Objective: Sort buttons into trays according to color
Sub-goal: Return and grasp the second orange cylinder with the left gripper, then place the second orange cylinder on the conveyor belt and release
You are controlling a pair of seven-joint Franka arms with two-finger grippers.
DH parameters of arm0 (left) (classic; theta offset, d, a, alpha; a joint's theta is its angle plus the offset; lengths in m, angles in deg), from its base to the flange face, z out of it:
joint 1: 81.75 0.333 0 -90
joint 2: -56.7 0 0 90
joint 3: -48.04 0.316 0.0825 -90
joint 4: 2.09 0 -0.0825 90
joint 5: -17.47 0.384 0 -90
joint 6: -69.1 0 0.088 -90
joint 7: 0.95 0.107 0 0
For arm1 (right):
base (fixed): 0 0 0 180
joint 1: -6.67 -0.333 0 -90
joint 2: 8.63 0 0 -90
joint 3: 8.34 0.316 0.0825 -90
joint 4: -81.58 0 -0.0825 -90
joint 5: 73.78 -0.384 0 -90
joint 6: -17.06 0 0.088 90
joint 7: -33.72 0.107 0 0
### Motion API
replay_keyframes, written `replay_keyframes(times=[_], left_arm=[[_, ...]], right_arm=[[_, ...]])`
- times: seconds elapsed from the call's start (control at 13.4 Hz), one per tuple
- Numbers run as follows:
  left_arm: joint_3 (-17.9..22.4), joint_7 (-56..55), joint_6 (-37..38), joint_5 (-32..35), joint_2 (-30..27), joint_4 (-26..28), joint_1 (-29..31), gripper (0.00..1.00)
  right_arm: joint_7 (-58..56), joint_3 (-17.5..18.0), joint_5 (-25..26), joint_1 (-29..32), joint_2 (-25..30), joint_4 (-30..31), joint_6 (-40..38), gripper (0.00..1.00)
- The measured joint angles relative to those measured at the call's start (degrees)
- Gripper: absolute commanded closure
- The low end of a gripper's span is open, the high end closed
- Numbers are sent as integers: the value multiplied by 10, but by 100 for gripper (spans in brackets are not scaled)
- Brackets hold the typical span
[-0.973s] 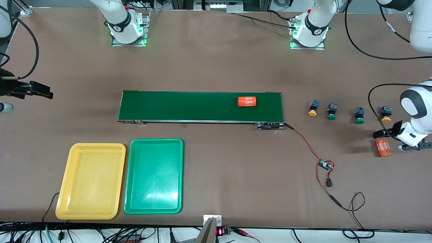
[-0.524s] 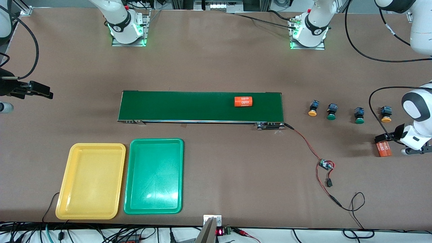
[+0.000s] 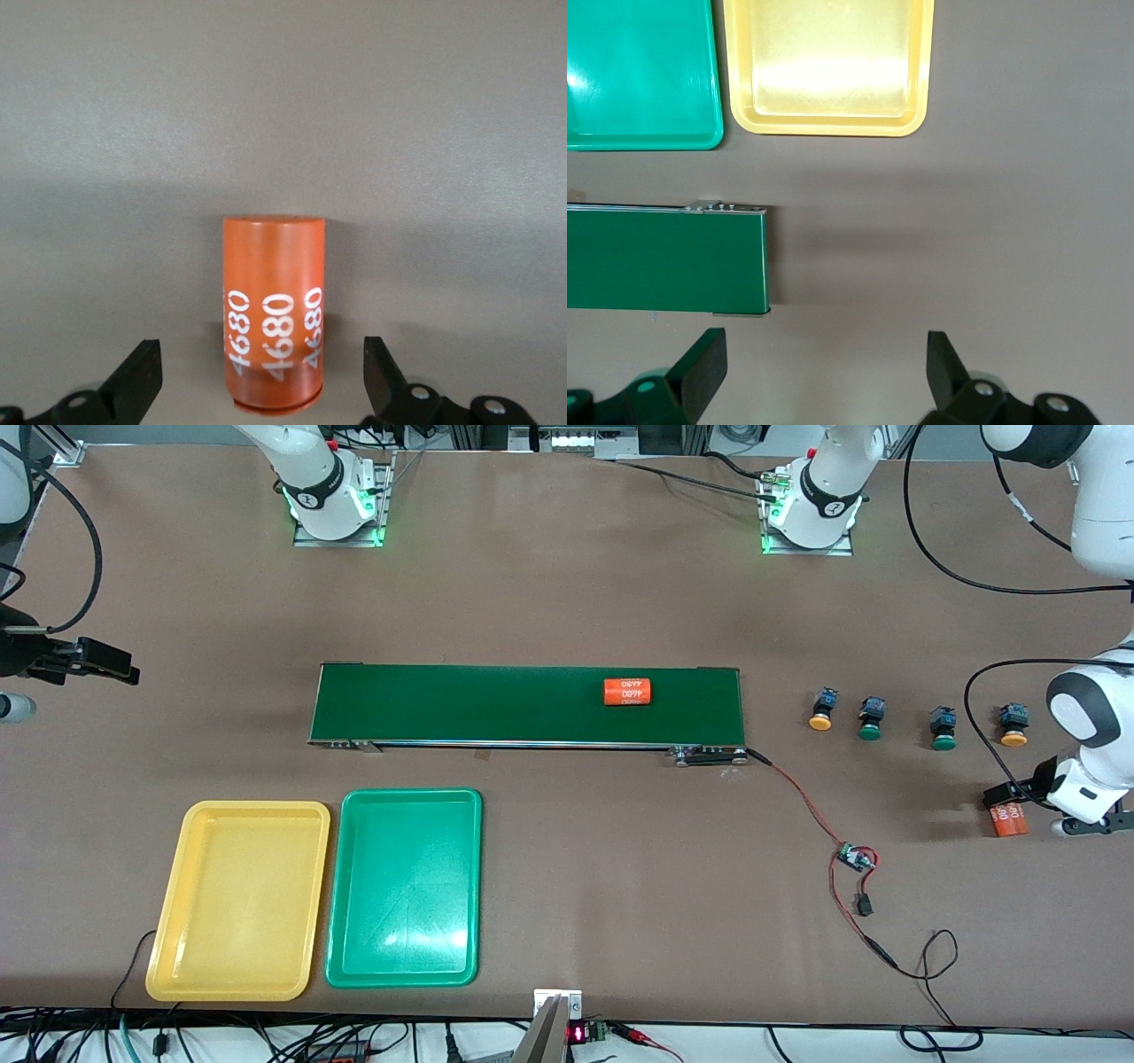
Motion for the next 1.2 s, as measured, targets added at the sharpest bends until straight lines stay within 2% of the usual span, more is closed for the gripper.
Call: replay_keyframes(times=[0.22, 0.3, 0.45, 0.6, 0.82, 1.05, 1.2], left_arm=[[0, 0, -1, -1, 5, 0, 0, 4], [0, 0, -2, -1, 8, 0, 0, 12], [0, 2, -4, -1, 11, 0, 1, 35], [0, 6, -4, -1, 11, 0, 2, 64], [-1, 13, -4, 0, 11, -4, 1, 90], [-11, 23, 16, 81, 3, -12, -6, 92], [-33, 42, 79, 100, -30, -16, -10, 94]], right_arm=[[0, 0, 0, 0, 0, 0, 0, 0], [0, 0, 0, 0, 0, 0, 0, 0], [0, 0, 0, 0, 0, 0, 0, 0], [0, 0, 0, 0, 0, 0, 0, 0], [0, 0, 0, 0, 0, 0, 0, 0], [-1, 0, 0, 0, 0, 0, 0, 0], [-1, 0, 0, 0, 0, 0, 0, 0]])
